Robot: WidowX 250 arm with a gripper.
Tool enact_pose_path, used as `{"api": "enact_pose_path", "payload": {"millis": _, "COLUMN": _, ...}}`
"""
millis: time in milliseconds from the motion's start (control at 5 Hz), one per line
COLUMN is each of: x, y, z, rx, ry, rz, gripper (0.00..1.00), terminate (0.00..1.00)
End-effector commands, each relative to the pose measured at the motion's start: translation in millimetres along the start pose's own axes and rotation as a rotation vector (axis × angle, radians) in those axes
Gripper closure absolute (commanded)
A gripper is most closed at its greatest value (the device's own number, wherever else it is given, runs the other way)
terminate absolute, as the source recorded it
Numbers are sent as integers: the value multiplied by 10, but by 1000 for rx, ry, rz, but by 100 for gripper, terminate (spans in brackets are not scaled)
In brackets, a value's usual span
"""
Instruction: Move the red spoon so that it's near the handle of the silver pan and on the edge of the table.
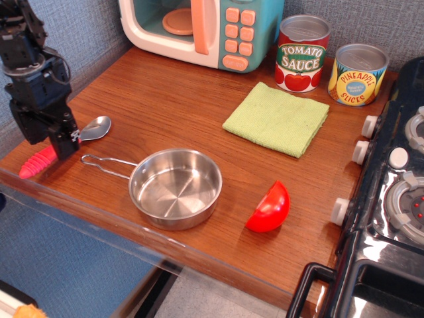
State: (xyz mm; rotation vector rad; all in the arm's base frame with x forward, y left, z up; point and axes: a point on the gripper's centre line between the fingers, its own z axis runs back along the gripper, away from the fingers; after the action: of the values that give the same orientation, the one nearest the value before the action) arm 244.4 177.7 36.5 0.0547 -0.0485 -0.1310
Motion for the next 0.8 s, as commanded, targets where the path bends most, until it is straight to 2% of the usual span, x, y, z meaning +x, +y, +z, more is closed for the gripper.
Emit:
{"api": "enact_pose_path", "payload": {"millis": 0, "x": 87, "y": -168, "z": 783, "rx": 78, "ry": -167, "rz": 37, "gripper": 0, "terminate": 0}}
{"api": "enact_pose_path", "payload": {"millis": 200, "x": 190, "y": -396, "z": 982, "rx": 56, "ry": -165, "rz": 89, "gripper": 0, "terminate": 0}}
{"api": "enact_pose_path", "payload": {"millis": 400, "x": 286, "y": -539, "z": 876, "rx": -31, "ry": -95, "rz": 97, "gripper": 0, "terminate": 0}}
{"api": "enact_pose_path", "payload": {"millis": 600, "x": 337, "y": -626, "z": 768, "rx": -51, "ry": -52, "rz": 94, "gripper": 0, "terminate": 0}}
